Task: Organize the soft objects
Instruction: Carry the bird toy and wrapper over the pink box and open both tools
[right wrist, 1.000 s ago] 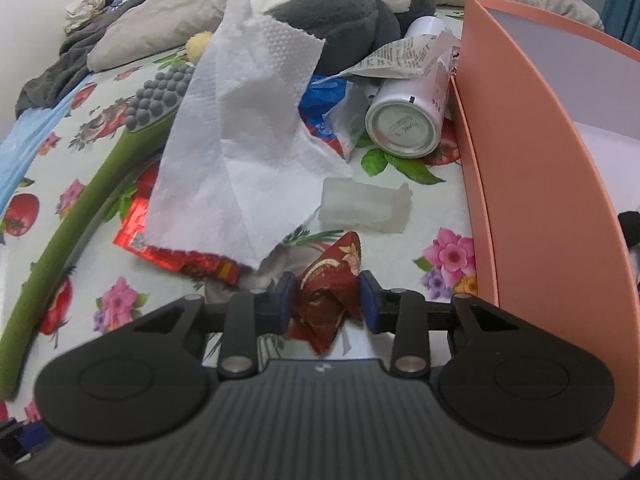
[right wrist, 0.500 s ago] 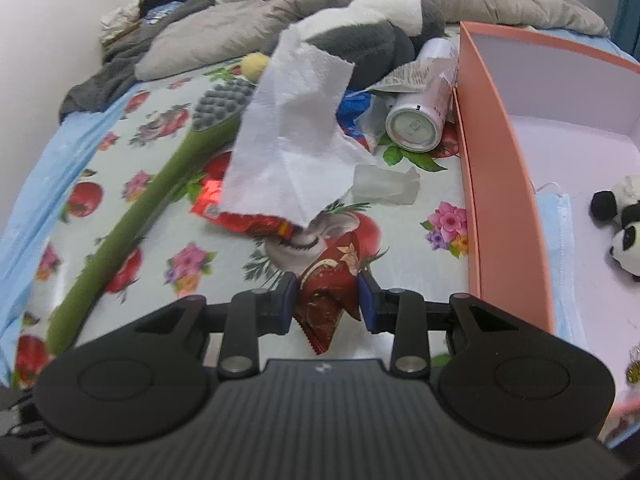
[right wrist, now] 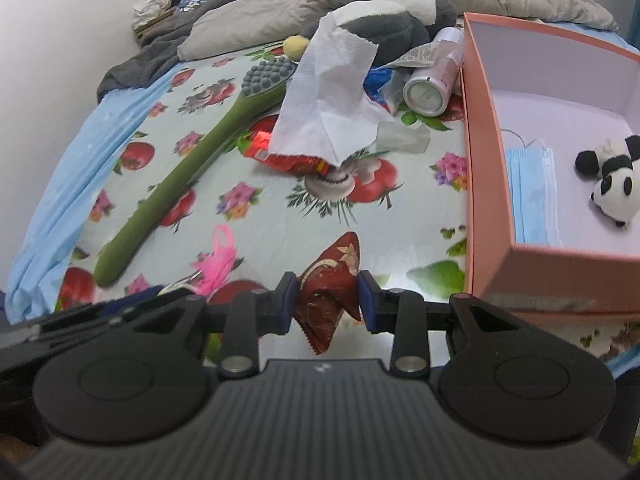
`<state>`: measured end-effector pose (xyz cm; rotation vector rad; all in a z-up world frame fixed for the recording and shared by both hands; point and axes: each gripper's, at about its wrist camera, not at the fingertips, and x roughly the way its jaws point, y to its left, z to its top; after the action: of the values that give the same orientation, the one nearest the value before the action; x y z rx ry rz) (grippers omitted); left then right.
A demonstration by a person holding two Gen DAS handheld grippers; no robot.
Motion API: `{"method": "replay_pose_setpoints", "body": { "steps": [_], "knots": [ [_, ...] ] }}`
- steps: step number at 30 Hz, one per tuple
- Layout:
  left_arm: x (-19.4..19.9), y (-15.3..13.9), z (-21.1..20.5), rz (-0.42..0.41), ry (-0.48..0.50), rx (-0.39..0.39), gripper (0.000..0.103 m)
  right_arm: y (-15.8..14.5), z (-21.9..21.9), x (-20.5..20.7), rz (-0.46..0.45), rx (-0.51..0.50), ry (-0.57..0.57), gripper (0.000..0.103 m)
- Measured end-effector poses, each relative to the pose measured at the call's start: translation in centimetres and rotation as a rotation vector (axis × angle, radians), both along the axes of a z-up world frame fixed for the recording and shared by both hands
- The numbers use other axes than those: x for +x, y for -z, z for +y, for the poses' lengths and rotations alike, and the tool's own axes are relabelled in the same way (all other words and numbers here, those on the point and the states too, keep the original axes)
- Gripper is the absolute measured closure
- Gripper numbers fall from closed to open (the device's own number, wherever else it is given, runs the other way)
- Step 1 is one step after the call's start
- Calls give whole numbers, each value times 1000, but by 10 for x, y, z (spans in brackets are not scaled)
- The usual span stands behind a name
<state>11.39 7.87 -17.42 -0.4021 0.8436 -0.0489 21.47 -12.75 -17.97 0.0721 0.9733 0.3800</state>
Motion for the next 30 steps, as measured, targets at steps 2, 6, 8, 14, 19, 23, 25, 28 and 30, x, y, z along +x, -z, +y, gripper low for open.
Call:
{"method": "replay_pose_setpoints", "body": {
  "steps": [2,6,8,14,19,23,25,28,30],
  "knots": [
    [-3,-4,-3,-8,3,1,68,-1,0,-6,2,8,-4,67],
    [-6,-16,-10,-29,11,11,68,-8,-4,-15,-16,18,-4,67],
    [-6,-25,-13,-45,19,7,68,-15,-8,-17,-36,25,2,67],
    [-7,-54,-24,-99,35,2,68,-44,-24,-20,-107,51,30,67],
    [-8,-84,-36,-174,65,13,68,-72,-37,-26,-190,72,27,67],
    [-8,-108,-46,-232,82,7,68,-96,-51,-33,-254,91,34,67],
    [-8,-119,-52,-257,88,8,68,-107,-57,-36,-283,100,38,67],
    [-6,-136,-62,-292,106,9,68,-121,-67,-36,-322,111,52,67],
    [-3,-147,-70,-314,119,6,68,-129,-74,-35,-345,115,70,67]
  ]
}}
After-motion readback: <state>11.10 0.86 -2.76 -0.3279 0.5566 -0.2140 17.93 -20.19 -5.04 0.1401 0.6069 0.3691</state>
